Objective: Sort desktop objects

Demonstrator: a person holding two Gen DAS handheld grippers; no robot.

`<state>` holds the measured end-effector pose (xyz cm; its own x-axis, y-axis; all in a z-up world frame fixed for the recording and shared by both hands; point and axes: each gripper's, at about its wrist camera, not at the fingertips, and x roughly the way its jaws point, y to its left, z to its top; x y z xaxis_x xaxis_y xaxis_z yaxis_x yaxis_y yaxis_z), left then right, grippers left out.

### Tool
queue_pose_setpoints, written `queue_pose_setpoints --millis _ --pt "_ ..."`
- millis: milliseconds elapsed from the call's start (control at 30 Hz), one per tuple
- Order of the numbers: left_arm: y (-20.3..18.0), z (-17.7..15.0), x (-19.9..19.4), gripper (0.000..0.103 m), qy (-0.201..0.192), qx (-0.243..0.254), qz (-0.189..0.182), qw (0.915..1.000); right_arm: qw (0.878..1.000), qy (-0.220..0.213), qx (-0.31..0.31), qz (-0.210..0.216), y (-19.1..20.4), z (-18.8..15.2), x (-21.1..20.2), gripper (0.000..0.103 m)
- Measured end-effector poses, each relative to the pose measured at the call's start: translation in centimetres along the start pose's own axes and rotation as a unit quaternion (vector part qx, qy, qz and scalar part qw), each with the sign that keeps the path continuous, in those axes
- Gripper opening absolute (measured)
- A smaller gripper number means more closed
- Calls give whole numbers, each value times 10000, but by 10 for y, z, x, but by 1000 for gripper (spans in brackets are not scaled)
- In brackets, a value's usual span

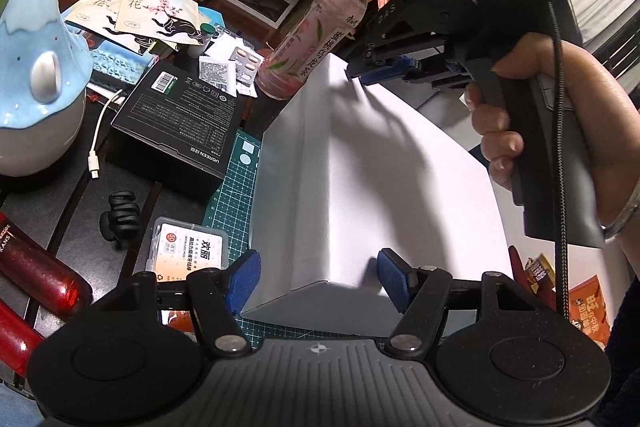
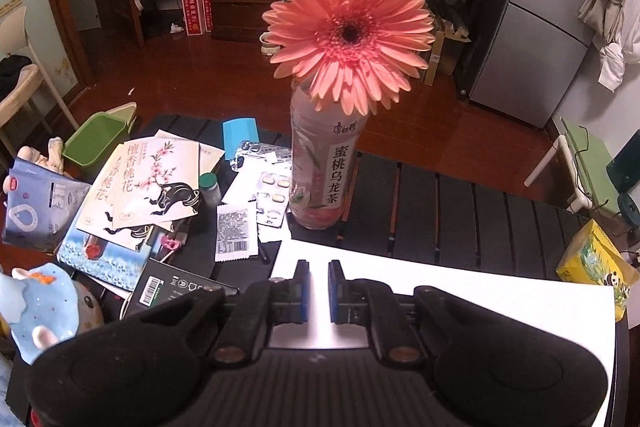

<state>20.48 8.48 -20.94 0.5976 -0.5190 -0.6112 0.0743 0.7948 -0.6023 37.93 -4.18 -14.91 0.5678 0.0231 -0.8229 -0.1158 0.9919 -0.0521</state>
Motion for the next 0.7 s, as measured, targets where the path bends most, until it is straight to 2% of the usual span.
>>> queue_pose_setpoints --millis 700 --pt "3 2 0 66 -13 -76 -58 10000 10000 27 -70 -8 1 0 13 8"
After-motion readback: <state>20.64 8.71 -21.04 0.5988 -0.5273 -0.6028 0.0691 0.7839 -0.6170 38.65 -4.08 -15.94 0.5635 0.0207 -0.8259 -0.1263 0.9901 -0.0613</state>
